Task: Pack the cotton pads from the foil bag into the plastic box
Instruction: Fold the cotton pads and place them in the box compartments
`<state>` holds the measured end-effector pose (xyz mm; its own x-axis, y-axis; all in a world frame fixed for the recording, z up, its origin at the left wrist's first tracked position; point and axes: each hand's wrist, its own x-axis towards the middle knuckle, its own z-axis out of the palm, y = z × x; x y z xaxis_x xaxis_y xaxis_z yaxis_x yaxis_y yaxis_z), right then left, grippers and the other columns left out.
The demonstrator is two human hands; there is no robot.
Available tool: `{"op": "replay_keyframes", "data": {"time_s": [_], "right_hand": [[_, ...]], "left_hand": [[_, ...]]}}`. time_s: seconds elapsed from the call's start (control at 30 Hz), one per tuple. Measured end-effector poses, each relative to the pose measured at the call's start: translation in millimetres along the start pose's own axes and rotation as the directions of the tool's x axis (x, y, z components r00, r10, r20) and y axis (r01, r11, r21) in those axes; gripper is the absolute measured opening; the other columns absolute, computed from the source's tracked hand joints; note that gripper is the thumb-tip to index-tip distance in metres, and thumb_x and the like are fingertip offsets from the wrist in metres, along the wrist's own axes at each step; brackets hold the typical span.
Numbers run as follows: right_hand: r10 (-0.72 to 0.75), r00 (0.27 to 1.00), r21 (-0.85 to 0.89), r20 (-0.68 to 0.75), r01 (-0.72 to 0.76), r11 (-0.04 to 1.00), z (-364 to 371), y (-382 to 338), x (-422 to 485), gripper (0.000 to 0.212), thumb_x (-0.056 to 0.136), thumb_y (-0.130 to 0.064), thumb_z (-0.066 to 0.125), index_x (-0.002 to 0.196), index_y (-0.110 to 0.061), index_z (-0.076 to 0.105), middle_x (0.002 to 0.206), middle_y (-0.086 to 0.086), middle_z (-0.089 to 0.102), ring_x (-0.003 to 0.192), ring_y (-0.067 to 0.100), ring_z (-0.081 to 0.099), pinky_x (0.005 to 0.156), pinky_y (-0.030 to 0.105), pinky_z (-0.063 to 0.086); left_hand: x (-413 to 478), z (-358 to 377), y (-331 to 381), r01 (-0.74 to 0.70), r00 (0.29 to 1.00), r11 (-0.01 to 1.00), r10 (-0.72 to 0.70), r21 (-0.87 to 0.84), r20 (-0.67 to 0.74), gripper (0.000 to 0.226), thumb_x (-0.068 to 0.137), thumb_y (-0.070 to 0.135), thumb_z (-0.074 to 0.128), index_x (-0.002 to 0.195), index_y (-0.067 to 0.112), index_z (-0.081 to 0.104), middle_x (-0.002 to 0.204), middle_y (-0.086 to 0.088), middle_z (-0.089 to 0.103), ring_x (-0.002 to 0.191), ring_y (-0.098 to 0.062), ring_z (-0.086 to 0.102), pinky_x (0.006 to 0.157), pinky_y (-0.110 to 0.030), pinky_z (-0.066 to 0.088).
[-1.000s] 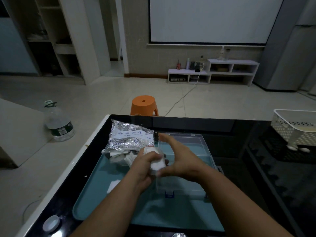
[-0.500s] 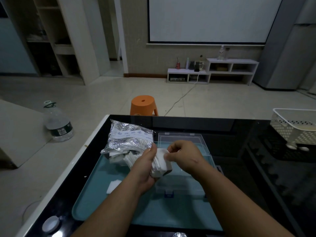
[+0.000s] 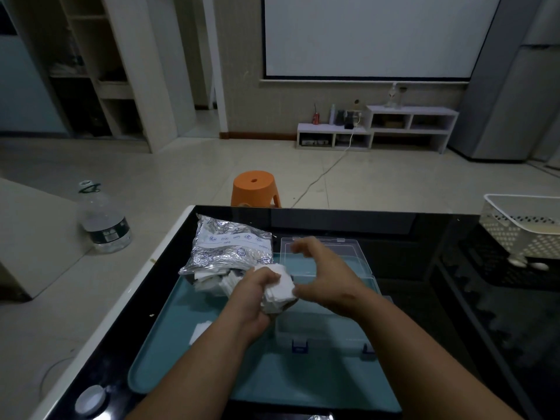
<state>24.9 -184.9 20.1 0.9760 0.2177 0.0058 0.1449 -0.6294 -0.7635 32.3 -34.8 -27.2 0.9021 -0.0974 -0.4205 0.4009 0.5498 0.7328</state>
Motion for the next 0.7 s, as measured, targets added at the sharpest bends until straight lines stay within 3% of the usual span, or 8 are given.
{"op": "replay_keyframes", "data": {"time_s": [0.1, 0.2, 0.37, 0.6, 0.7], "right_hand": [[-0.095, 0.982, -0.074, 0.164, 0.109, 0.991, 4.0, -4.9, -4.6, 0.113, 0.061, -0.026, 0.088, 0.146, -0.049, 0.018, 0.149, -0.018, 0.038, 0.134, 0.013, 0.035, 0.106, 0.031, 0.038], [-0.104, 0.974, -0.296, 0.202, 0.162, 0.941, 13.1, -5.6, -7.1, 0.133, 0.058, -0.034, 0.091, 0.151, -0.046, -0.004, 0.155, -0.009, 0.034, 0.142, 0.019, 0.025, 0.115, 0.037, 0.018], [-0.128, 0.979, -0.453, 0.159, 0.187, 0.872, 17.0, -8.4, -5.9, 0.123, 0.068, -0.038, 0.081, 0.153, -0.038, -0.009, 0.149, -0.002, 0.04, 0.139, 0.02, 0.031, 0.113, 0.035, 0.015], [-0.104, 0.979, -0.41, 0.174, 0.169, 0.896, 13.6, -14.9, -11.0, 0.12, 0.072, -0.041, 0.079, 0.154, -0.035, -0.008, 0.151, 0.0, 0.036, 0.14, 0.02, 0.026, 0.113, 0.032, 0.014], [-0.094, 0.983, -0.388, 0.157, 0.148, 0.91, 14.8, -13.7, -8.8, 0.121, 0.071, -0.043, 0.079, 0.153, -0.035, -0.01, 0.15, -0.003, 0.039, 0.14, 0.019, 0.027, 0.114, 0.033, 0.013]], "left_hand": [[0.1, 0.3, -2.0, -0.009, 1.0, 0.997, 0.007, 0.076, 0.02, 0.055, 0.074, 0.0, 0.056, 0.129, 0.0, 0.048, 0.102, -0.027, 0.064, 0.082, -0.036, 0.065, 0.069, -0.04, 0.054], [-6.2, 6.7, -1.6, -0.018, 0.996, 0.997, 0.011, 0.081, 0.09, 0.042, 0.078, -0.004, 0.05, 0.119, 0.001, 0.051, 0.085, -0.021, 0.062, 0.069, -0.029, 0.065, 0.055, -0.031, 0.053], [-6.0, 8.1, -2.4, -0.013, 0.992, 0.998, 0.006, 0.055, 0.122, 0.073, 0.065, -0.004, 0.062, 0.135, 0.0, 0.041, 0.099, -0.024, 0.063, 0.079, -0.032, 0.067, 0.059, -0.035, 0.054], [-3.0, 4.6, -6.1, -0.018, 0.984, 0.995, 0.001, 0.099, 0.176, 0.056, 0.082, -0.01, 0.05, 0.13, 0.017, 0.047, 0.097, -0.02, 0.067, 0.071, -0.029, 0.07, 0.056, -0.034, 0.055], [-4.6, 5.1, -5.6, -0.023, 0.987, 0.994, 0.005, 0.11, 0.159, 0.059, 0.078, -0.011, 0.051, 0.132, 0.013, 0.045, 0.092, -0.019, 0.066, 0.069, -0.028, 0.069, 0.057, -0.032, 0.054]]}}
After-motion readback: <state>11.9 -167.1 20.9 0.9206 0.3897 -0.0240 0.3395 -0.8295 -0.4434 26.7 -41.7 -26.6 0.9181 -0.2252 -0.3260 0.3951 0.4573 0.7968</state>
